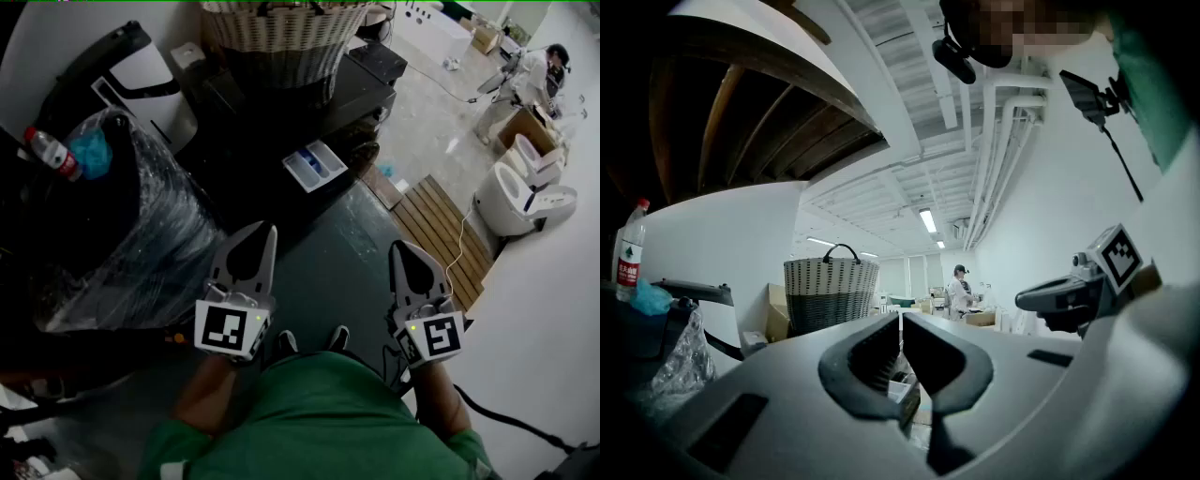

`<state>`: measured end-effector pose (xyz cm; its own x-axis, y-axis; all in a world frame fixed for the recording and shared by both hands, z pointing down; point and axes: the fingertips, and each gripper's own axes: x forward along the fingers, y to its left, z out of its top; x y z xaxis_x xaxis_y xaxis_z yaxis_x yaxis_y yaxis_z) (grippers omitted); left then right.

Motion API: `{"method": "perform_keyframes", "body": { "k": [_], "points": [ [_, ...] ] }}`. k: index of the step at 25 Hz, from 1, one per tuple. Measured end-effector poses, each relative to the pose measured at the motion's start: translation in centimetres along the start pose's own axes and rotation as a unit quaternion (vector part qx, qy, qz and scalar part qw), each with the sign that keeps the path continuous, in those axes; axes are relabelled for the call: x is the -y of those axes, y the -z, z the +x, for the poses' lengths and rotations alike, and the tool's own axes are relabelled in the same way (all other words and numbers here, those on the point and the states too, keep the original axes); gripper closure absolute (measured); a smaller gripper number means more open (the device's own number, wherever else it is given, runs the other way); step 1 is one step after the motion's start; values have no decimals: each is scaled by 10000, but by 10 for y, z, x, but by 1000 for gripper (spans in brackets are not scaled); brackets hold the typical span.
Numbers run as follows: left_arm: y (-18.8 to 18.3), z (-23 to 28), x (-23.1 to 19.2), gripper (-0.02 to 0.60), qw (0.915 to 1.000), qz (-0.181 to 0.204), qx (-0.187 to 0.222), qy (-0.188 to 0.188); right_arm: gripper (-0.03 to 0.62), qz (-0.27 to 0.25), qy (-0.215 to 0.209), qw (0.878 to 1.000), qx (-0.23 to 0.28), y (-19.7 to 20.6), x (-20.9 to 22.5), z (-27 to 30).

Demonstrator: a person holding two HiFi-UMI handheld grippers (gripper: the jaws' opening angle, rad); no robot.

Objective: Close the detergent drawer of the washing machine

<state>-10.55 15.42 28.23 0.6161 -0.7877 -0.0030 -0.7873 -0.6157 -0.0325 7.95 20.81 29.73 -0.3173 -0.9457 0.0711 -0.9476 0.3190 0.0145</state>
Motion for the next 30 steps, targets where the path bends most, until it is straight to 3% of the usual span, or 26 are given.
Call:
{"method": "perform_keyframes", "body": {
  "k": [5, 16, 30],
  "points": [
    [3, -1, 31, 554, 9999, 31, -137, -27, 579, 16, 49, 9998, -181, 7, 22, -18],
    [7, 5, 56, 554, 9990, 34, -319, -304, 579, 178, -145, 9997, 52, 7, 47, -36],
    [19, 19, 93, 554, 9942, 85, -499, -947, 579, 194, -654, 9977, -5, 20, 104, -39]
  ]
}}
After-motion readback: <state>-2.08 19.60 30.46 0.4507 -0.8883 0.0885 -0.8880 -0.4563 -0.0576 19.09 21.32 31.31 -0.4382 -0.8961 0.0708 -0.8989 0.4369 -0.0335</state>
